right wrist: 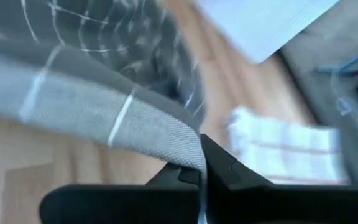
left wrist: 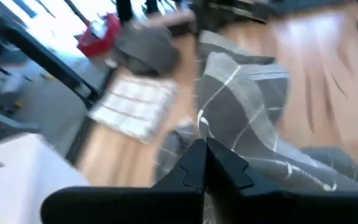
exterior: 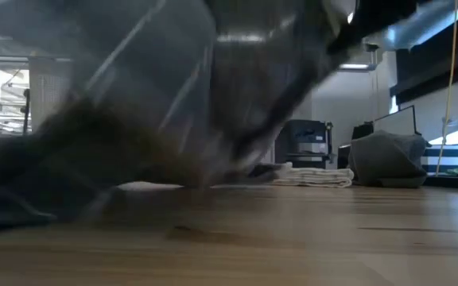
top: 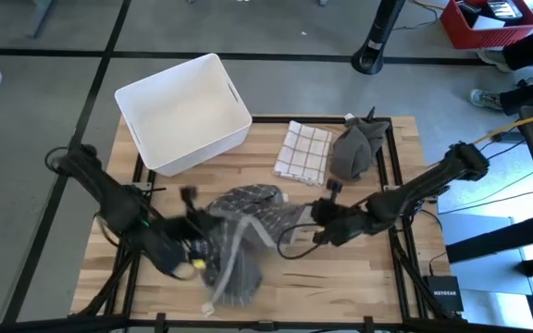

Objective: Fold towel
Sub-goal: Fold the gray checkered towel

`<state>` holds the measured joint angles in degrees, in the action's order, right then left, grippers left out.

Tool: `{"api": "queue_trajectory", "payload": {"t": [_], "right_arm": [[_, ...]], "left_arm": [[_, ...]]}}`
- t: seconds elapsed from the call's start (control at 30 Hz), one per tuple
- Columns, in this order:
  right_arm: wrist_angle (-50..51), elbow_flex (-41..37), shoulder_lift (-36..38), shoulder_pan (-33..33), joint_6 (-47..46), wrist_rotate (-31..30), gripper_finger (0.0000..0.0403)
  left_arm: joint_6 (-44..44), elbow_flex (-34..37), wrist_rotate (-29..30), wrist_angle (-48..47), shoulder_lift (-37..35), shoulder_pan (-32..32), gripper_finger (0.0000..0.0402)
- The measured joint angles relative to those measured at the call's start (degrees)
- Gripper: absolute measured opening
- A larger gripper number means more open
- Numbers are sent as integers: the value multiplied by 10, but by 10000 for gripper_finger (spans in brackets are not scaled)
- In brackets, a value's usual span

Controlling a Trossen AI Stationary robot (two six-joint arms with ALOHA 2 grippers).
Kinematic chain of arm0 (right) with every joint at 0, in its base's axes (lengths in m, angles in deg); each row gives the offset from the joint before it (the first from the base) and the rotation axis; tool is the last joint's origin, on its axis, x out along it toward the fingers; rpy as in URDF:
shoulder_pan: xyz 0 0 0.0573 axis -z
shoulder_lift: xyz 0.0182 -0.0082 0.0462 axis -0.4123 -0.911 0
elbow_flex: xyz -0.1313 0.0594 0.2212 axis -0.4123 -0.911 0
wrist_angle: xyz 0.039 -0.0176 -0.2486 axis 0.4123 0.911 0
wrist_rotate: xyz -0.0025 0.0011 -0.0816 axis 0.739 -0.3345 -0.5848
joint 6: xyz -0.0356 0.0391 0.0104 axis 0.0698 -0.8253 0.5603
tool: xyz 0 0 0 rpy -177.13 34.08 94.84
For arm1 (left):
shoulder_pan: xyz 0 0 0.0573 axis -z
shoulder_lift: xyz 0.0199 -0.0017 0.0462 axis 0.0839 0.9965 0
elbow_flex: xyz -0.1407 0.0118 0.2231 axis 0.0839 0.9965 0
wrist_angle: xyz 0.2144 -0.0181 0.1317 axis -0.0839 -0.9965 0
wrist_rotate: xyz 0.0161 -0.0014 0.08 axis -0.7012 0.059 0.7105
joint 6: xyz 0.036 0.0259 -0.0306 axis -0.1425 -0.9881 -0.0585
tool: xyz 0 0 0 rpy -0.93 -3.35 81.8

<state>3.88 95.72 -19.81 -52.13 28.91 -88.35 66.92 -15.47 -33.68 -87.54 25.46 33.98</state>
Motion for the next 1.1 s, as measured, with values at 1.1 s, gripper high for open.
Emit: {"api": "queue_trajectory", "payload": {"t": [1.1], "right_arm": [[129,-86,37,12,-152,26,1]], "left_arm": [[468,309,-299,138,69,31,129]]}}
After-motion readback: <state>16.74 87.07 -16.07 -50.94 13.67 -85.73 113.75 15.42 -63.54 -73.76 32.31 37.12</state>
